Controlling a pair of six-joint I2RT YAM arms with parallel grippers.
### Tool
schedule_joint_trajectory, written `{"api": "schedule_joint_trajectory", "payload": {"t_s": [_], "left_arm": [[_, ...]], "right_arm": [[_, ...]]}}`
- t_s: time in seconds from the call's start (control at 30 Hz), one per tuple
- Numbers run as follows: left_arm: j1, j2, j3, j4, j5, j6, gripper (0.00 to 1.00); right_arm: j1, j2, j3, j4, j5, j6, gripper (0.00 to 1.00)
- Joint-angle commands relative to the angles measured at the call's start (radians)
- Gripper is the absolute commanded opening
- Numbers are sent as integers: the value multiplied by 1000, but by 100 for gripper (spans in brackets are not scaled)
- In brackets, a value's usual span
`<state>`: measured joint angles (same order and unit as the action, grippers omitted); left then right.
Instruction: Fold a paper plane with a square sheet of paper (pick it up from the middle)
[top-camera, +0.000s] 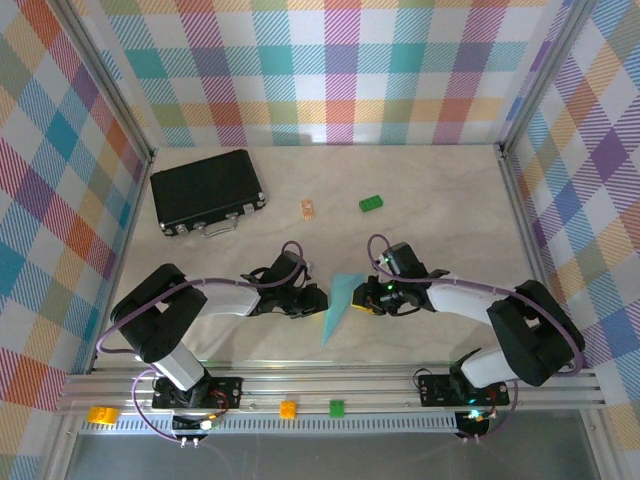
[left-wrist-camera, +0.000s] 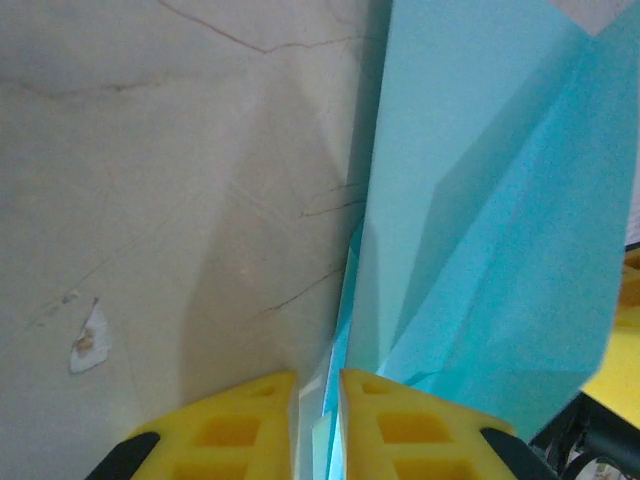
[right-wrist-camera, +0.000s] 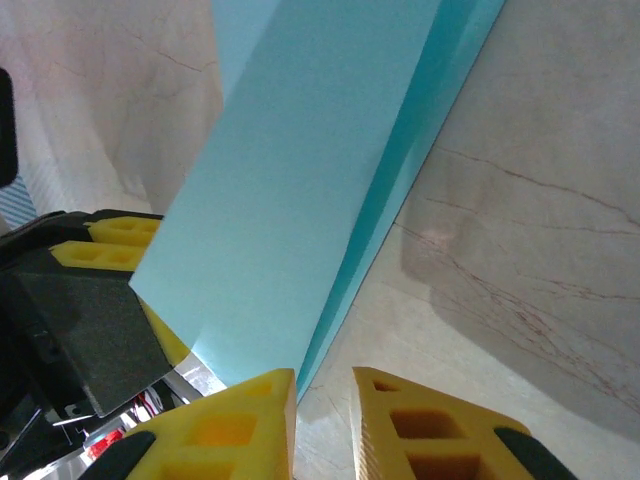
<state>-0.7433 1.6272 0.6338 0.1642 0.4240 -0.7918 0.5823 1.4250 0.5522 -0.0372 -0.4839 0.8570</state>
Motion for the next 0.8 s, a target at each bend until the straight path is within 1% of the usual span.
{"api": "schedule_joint_trajectory", "payload": {"t_s": [0.0,0.17,0.23,0.37,0.47,0.63,0.77], "left_arm": [[4,32,27,35,26,-1,19],[4,5,16,47,22,-11,19],[4,-29,10,26,-9,-10,20],[5,-83,-12,28,-45,-14,24],[7,-75,-10,43,-30,-12,25],[8,-14,16,46,8,-6,25],[8,5,21,44,9,-4,26]], "right_arm": [[4,28,36,16,-30,1,22],[10,64,56,12,-16,2,20],[10,71,64,-1,2,4,20],[9,72,74,-21,25,1,19],[10,79,77,-20,24,-2,19],[10,95,79,-9,12,2,19],[11,105,79,-2,4,5,18]]}}
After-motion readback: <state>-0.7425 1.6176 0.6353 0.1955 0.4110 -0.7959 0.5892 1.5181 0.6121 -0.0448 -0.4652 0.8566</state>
